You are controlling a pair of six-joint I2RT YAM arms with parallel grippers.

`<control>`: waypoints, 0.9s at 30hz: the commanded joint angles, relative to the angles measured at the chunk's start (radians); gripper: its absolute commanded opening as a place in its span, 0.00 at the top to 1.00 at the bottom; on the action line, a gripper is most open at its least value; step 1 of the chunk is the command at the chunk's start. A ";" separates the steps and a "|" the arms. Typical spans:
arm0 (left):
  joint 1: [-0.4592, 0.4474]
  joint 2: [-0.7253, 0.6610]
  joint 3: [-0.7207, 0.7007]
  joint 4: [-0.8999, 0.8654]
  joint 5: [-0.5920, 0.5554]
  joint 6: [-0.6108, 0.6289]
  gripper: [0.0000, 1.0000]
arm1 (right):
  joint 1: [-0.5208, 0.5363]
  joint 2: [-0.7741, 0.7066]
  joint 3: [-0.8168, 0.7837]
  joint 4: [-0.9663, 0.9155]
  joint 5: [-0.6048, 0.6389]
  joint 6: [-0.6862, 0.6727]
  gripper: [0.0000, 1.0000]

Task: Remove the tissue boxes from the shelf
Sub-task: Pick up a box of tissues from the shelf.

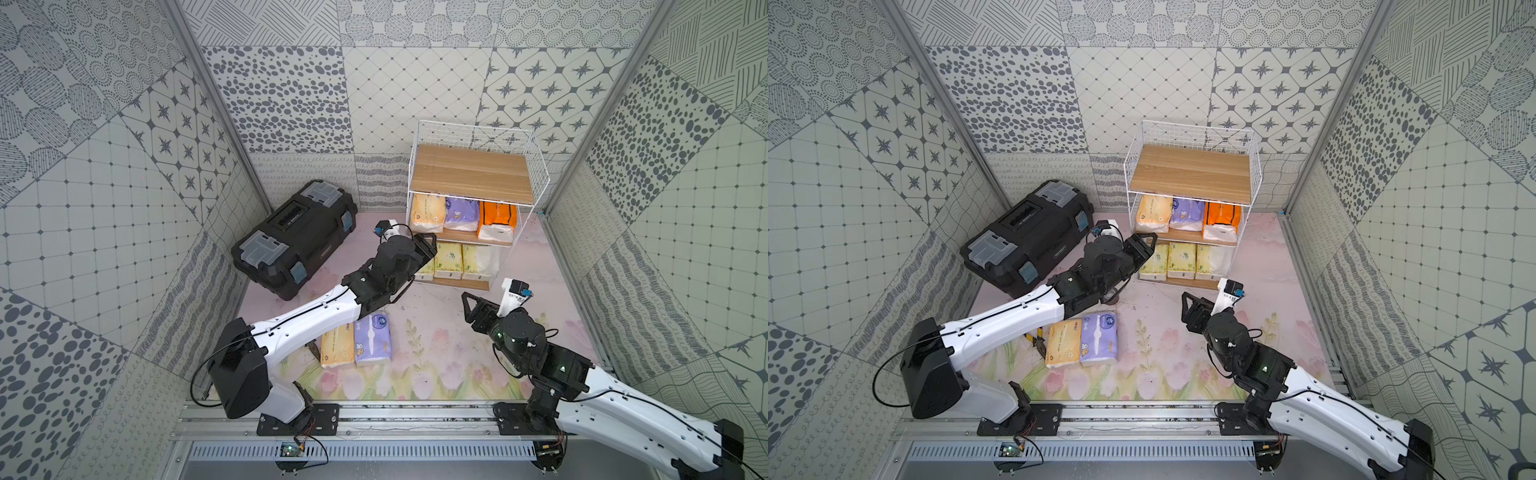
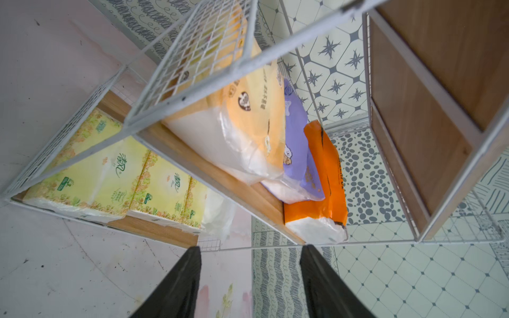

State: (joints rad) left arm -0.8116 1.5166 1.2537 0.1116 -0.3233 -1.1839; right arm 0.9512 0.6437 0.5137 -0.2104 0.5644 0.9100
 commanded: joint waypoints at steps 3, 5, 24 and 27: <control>-0.001 0.088 0.140 -0.074 -0.142 -0.066 0.42 | -0.003 -0.031 -0.015 -0.006 0.028 -0.008 0.36; 0.005 0.111 0.169 -0.092 -0.154 -0.075 0.44 | -0.002 -0.044 -0.018 -0.010 0.031 -0.008 0.35; 0.034 0.221 0.280 -0.203 -0.215 -0.188 0.80 | -0.003 -0.124 -0.015 -0.068 0.048 -0.011 0.35; 0.033 0.222 0.281 -0.195 -0.213 -0.184 0.89 | -0.003 -0.134 -0.009 -0.082 0.045 -0.013 0.35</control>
State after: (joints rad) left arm -0.7891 1.7317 1.5177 -0.0650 -0.5079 -1.3598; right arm 0.9512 0.5289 0.4992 -0.2916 0.5968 0.9089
